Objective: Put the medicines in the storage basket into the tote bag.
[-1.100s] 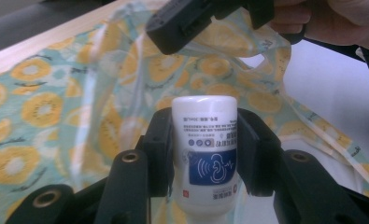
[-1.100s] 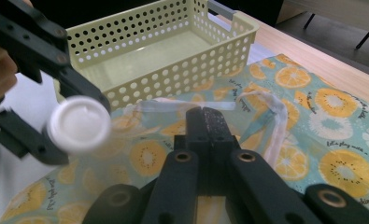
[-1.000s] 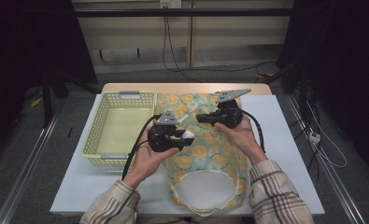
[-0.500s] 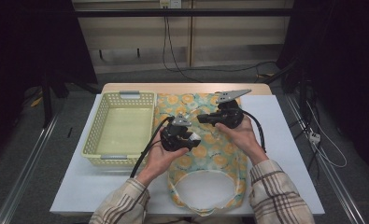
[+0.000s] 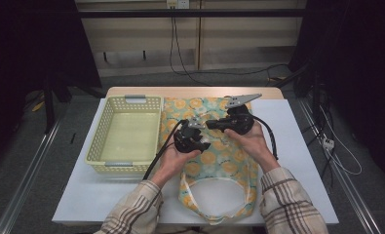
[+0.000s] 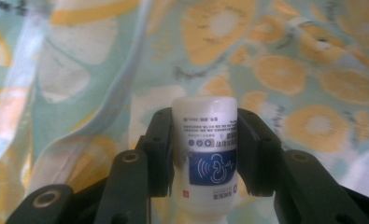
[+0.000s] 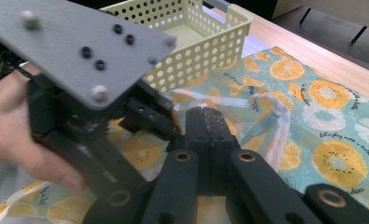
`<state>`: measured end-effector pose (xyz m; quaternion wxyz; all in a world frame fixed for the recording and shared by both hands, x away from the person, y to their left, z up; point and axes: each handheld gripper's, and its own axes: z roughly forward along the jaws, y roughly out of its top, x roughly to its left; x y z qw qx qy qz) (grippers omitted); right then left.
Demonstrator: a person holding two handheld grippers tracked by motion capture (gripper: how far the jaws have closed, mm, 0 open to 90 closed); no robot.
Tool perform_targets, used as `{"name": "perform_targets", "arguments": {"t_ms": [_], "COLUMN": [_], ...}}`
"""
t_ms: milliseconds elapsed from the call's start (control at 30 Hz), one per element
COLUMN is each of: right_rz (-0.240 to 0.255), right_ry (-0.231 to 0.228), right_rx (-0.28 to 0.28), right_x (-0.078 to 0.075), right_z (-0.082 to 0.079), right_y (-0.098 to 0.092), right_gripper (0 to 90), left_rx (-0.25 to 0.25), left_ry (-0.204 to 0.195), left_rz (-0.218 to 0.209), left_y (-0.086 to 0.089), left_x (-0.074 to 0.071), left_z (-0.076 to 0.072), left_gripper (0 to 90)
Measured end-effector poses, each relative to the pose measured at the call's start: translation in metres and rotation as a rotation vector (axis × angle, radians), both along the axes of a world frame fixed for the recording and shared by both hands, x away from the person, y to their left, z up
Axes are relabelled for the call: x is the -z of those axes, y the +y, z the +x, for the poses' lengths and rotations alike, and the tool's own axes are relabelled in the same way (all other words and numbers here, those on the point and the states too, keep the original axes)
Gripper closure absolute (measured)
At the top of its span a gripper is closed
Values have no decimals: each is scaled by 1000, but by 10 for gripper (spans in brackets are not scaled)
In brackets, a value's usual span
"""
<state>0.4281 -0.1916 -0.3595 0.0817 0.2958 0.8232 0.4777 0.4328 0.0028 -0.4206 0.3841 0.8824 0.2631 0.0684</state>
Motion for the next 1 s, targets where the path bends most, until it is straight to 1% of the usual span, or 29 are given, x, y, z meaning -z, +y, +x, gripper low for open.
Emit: {"name": "perform_targets", "arguments": {"t_ms": [33, 67, 100, 133, 233, 333, 400, 433, 467, 500, 567, 633, 667, 700, 733, 767, 800, 833, 867, 933, 1000], "right_rz": [1, 3, 1, -1, -3, -4, -5, -5, -2, -2, -1, 1, 1, 1, 1, 1, 1, 3, 5, 4, 6], "right_ry": [0, 1, 2, 4, 9, 8, 10, 9, 9, 11, 12, 17, 18, 18, 16, 16, 15, 14, 13, 12, 12], "right_rx": [0, 1, 2, 3, 5, 4, 4, 4, 6, 8, 10, 13, 14, 15, 15, 15, 14, 15, 16, 15, 18], "right_x": [0, 1, 1, 2, 3, 4, 4, 5, 5, 6, 7, 9, 9, 9, 9, 9, 8, 8, 8, 8, 8], "right_z": [0, 1, 1, 1, 1, 1, 1, 1, 1, 1, 1, 1, 1, 0, 0, 0, 0, 0, 0, 0, 0], "right_y": [0, 0, 1, 1, 1, 0, -1, -1, -1, -2, -3, -4, -5, -5, -6, -6, -6, -6, -6, -6, -7], "right_gripper": [900, 900, 900, 900, 900, 900, 900, 900, 900, 900, 900, 900, 900, 900, 900, 900, 900, 900, 900, 900, 900], "left_rx": [-5, -14, -9, -4, 10, 14, 10, 9, 17, 14, 22, 21, 29, 30, 25, 18, 9, 8, 13, 27, 35], "left_ry": [7, 6, 13, 20, 30, 28, 26, 24, 20, 21, 27, 31, 34, 35, 33, 40, 44, 47, 59, 55, 47], "left_rz": [-7, 1, -6, -5, 18, 28, 49, 52, 63, 60, 70, 73, 74, 71, 74, 63, 55, 48, 27, 20, 14], "left_y": [0, -1, -2, -4, -8, -10, -10, -10, -10, -11, -12, -14, -14, -14, -15, -14, -14, -13, -12, -10, -8], "left_x": [2, 4, 6, 9, 14, 18, 20, 21, 22, 23, 26, 28, 29, 29, 29, 28, 26, 24, 22, 18, 13], "left_z": [2, 3, 4, 5, 4, 4, 5, 5, 5, 5, 6, 5, 5, 4, 4, 4, 3, 3, 3, 2, -2], "left_gripper": [602, 602, 602, 602, 602, 601, 601, 600, 600, 599, 598, 596, 593, 579, 545, 518, 513, 483, 433, 412, 359]}}
